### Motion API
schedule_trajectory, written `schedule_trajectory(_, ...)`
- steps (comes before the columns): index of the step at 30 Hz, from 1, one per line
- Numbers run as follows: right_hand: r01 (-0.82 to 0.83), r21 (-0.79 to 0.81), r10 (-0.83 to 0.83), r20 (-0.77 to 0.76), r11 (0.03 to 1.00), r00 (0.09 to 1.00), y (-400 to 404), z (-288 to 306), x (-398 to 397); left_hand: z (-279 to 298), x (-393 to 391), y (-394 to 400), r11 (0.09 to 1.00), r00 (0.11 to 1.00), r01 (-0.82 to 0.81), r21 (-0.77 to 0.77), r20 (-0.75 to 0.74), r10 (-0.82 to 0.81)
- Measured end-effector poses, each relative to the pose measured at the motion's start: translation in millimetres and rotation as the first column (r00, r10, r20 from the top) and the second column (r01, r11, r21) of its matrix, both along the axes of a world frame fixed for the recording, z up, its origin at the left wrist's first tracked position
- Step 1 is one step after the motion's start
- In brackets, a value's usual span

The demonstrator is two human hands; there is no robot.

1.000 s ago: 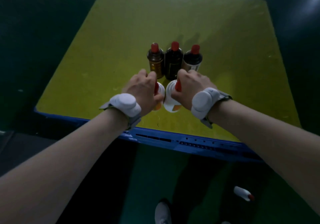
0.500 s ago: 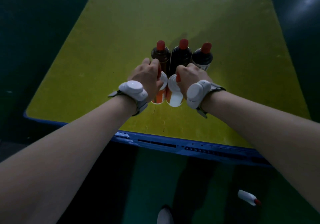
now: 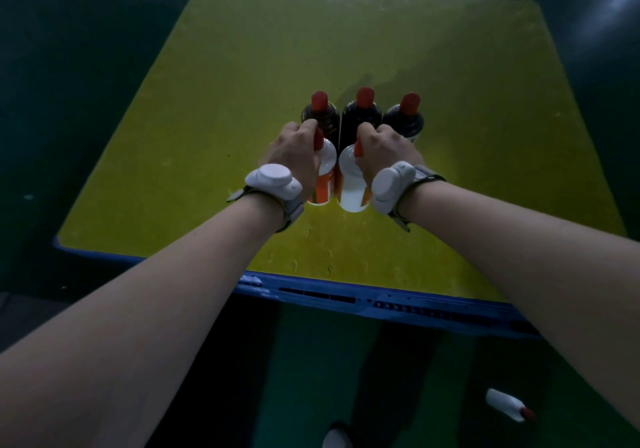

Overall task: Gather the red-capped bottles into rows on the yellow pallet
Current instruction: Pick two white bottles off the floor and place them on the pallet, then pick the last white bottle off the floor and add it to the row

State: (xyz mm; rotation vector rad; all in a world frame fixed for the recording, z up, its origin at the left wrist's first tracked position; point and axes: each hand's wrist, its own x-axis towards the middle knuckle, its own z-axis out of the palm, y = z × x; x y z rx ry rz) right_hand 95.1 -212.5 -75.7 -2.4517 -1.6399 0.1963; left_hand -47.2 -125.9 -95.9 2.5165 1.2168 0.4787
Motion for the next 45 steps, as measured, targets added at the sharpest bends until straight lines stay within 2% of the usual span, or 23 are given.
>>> schedule_trajectory(5,0.036,-0.002,-0.036,-0.081,0.999,0.996,-15,1,-3,-9,-4,-24,0.999,0.998,-0.031,-0.008,0.05,0.031)
schedule_trajectory(9,0.031,0.006,-0.03,-0.099,1.0,0.995,-39,0,1,-11,-6,-55,0.983,0.996,-0.077,0.169,0.052,0.069)
schedule_trajectory(11,0.028,0.013,-0.026,-0.121,1.0,0.992,-52,0,4,-10,-5,-68,0.958,0.998,-0.06,0.281,0.012,0.059)
schedule_trajectory(13,0.027,0.006,-0.026,-0.144,1.0,0.989,-69,-3,10,-9,3,-87,0.944,0.999,-0.023,0.328,-0.023,0.033)
schedule_trajectory(18,0.09,-0.059,-0.098,-0.145,0.994,0.984,-120,-19,33,-21,38,-143,0.967,0.985,0.124,0.223,-0.145,-0.093)
schedule_trajectory(25,0.191,-0.169,-0.221,-0.183,0.967,0.958,-226,-63,87,-69,97,-237,0.954,0.939,0.299,-0.024,-0.173,-0.298)
schedule_trajectory(28,0.249,-0.231,-0.297,-0.206,0.941,0.932,-295,-96,121,-100,131,-296,0.916,0.9,0.372,-0.153,-0.183,-0.396)
schedule_trajectory(31,0.264,-0.285,-0.329,-0.214,0.922,0.92,-357,-130,147,-131,159,-350,0.878,0.856,0.429,-0.214,-0.214,-0.471)
schedule_trajectory(37,0.338,-0.289,-0.407,-0.228,0.896,0.885,-456,-202,188,-196,214,-444,0.781,0.773,0.525,-0.338,-0.194,-0.604)
schedule_trajectory(42,0.374,-0.435,-0.508,-0.249,0.819,0.824,-525,-275,216,-267,246,-502,0.727,0.72,0.524,-0.445,-0.225,-0.657)
schedule_trajectory(45,0.351,-0.501,-0.519,-0.248,0.791,0.818,-555,-313,218,-311,250,-521,0.704,0.709,0.511,-0.493,-0.223,-0.67)
